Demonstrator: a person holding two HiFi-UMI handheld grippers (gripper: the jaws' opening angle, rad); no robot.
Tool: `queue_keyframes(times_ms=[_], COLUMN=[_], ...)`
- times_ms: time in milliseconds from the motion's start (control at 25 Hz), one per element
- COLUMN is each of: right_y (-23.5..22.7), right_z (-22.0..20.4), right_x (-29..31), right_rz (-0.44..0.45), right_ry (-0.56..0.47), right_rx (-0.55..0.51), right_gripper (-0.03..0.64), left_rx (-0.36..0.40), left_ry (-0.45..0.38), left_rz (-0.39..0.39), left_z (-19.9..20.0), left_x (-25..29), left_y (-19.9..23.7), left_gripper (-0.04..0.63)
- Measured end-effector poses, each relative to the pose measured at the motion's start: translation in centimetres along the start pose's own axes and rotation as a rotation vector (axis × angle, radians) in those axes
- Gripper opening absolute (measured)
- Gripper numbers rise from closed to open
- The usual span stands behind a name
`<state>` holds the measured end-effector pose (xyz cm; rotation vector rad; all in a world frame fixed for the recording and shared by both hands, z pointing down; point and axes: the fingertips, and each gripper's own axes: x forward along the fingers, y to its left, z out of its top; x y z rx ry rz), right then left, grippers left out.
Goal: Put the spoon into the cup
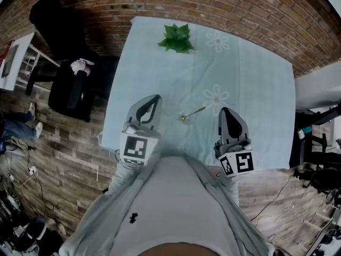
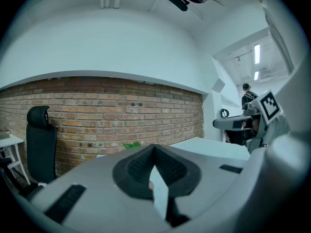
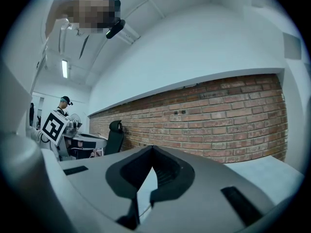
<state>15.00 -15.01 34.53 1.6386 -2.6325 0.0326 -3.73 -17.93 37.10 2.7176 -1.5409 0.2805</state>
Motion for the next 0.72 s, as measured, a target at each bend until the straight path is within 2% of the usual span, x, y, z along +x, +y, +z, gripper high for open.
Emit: queue_keyframes(times_ms=[720], right_y=[-0.14], right_z=[-0.25], right_x=[-0.28], right_rz=[0.005], right_ry=[0.005], right_rx=[0.002], right_gripper=[0.015], left_rx=[0.012], left_ry=[0.004], left_rz=[0.000], left_z=[-0.04], left_x=[-0.24], left_y=[-0.30], left_gripper=[0.018])
